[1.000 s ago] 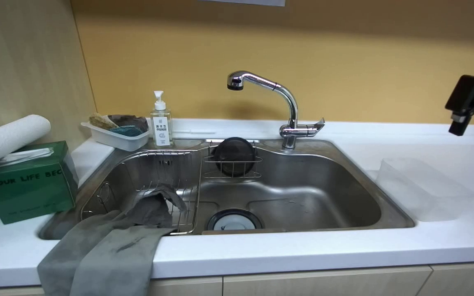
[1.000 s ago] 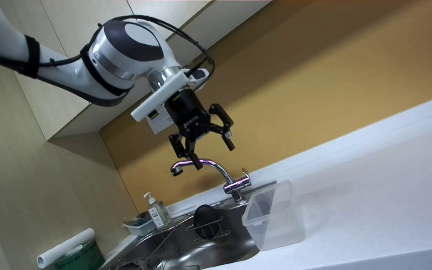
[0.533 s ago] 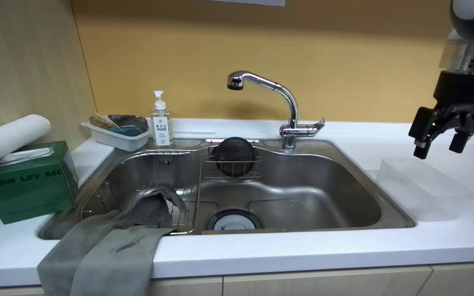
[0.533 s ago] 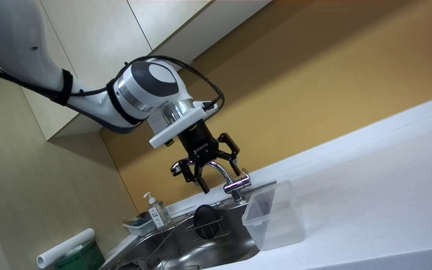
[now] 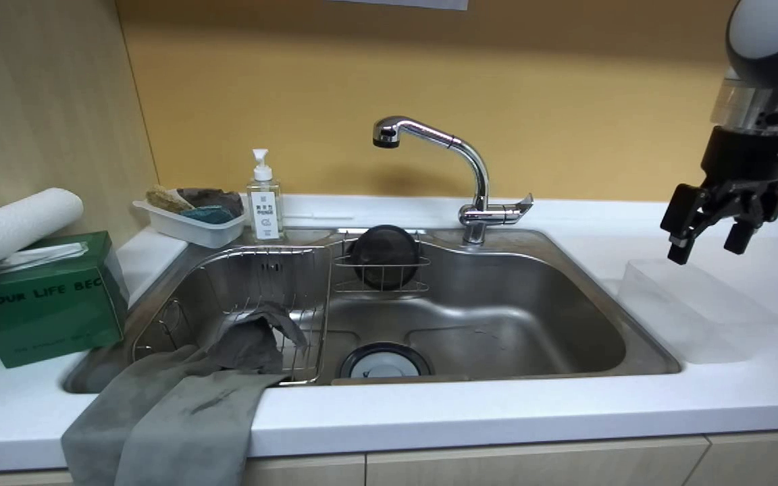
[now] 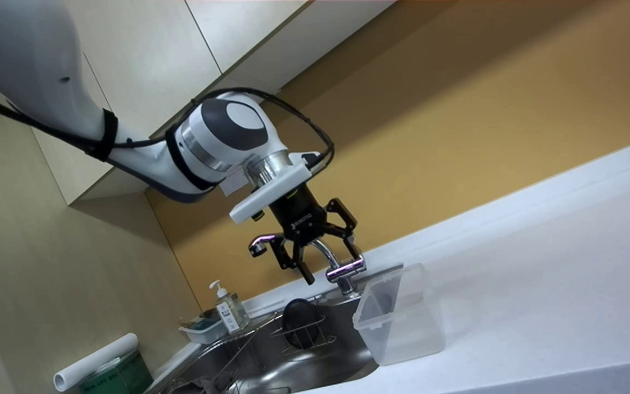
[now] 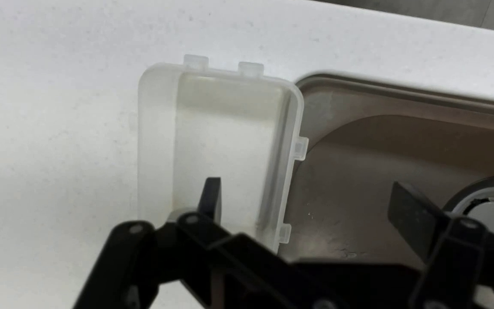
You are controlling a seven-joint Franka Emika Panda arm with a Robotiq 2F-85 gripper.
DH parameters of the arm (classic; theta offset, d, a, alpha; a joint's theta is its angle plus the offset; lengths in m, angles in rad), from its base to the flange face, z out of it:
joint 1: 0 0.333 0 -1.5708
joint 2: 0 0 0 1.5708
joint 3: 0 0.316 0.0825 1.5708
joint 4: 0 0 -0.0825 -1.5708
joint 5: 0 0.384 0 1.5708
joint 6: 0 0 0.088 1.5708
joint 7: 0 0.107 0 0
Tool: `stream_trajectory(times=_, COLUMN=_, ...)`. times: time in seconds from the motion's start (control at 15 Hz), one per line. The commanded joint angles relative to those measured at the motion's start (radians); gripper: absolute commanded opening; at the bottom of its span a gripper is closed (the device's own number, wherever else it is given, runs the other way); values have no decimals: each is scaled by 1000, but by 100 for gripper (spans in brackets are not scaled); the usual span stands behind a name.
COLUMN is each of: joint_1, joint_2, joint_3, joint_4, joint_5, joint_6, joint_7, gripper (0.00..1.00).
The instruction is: Put the bowl in the sink
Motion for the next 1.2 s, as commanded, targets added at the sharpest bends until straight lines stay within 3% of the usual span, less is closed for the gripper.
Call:
stream_trajectory(times=0.0, joint_1=-11, joint_2=82, joint_3=-3, joint_4=8, joint_5=-10, joint_6=76, joint_7=14, gripper=100)
stream_trajectory(times=0.47, joint_1=-24, joint_2=201, joint_3=-3, joint_4=29, joint_5=5, joint_6=145, joint_7=15, gripper=100)
stream_trajectory(times=0.53, joint_1=-22, joint_2=209, joint_3=0, joint_4=31, joint_5=12, joint_6=151, joint_7=17, gripper=75)
stream_trajectory(times=0.6, joint_1=-21, joint_2=215, joint_3=2, joint_4=34, joint_5=17, joint_6=157, joint_7=16, gripper=74)
stream_trajectory(times=1.13, joint_1=-16, joint_2=215, joint_3=20, joint_4=47, joint_5=86, joint_6=173, joint_7=19, gripper=19)
